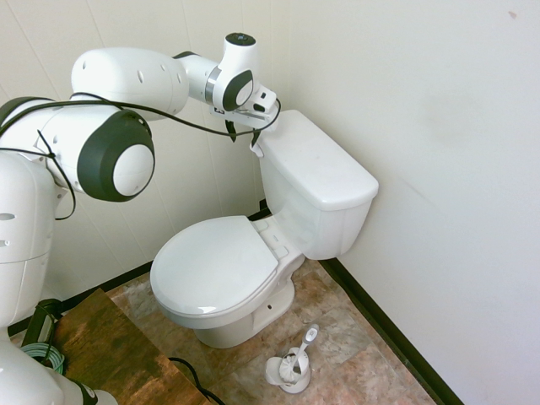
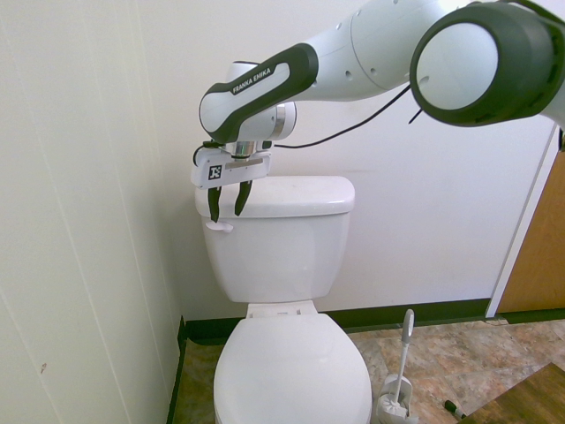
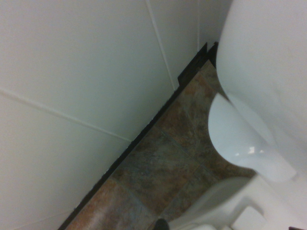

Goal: Flush the toilet

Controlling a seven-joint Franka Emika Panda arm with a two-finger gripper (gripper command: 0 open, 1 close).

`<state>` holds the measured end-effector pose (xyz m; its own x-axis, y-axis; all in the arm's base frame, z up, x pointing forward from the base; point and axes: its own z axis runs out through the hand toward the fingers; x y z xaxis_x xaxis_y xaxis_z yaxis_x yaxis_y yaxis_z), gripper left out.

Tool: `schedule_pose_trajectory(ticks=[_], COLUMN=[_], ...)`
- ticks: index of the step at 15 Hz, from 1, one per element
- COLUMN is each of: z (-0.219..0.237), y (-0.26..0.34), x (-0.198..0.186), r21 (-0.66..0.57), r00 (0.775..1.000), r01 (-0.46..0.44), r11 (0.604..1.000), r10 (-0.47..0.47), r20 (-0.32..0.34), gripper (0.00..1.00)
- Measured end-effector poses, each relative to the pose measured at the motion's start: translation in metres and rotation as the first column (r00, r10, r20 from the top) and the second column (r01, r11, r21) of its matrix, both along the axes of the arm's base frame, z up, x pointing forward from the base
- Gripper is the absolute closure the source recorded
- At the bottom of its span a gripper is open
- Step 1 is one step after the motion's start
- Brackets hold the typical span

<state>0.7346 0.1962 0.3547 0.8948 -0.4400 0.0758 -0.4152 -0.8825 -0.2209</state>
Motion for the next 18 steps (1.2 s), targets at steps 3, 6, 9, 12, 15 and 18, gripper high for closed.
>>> schedule_pose_trajectory(ticks=[3,6,9,12,15,18], z=[-0.004,-0.011,-0.016,-0.02,-0.028,-0.045], y=[0.006,0.01,0.013,0.01,0.007,0.007], x=[0.013,0.021,0.026,0.031,0.034,0.036], r21=[0.004,-0.003,-0.007,-0.017,-0.023,-0.028], r00=[1.0,0.999,0.999,0.999,0.999,0.999], r01=[-0.002,-0.002,0.0,0.017,0.026,0.03], r11=[1.0,1.0,1.0,1.0,0.999,0.999], r10=[0.002,0.002,0.0,-0.016,-0.025,-0.029], r20=[0.022,0.035,0.042,0.047,0.044,0.029], gripper=[1.0,1.0,1.0,1.0,1.0,1.0])
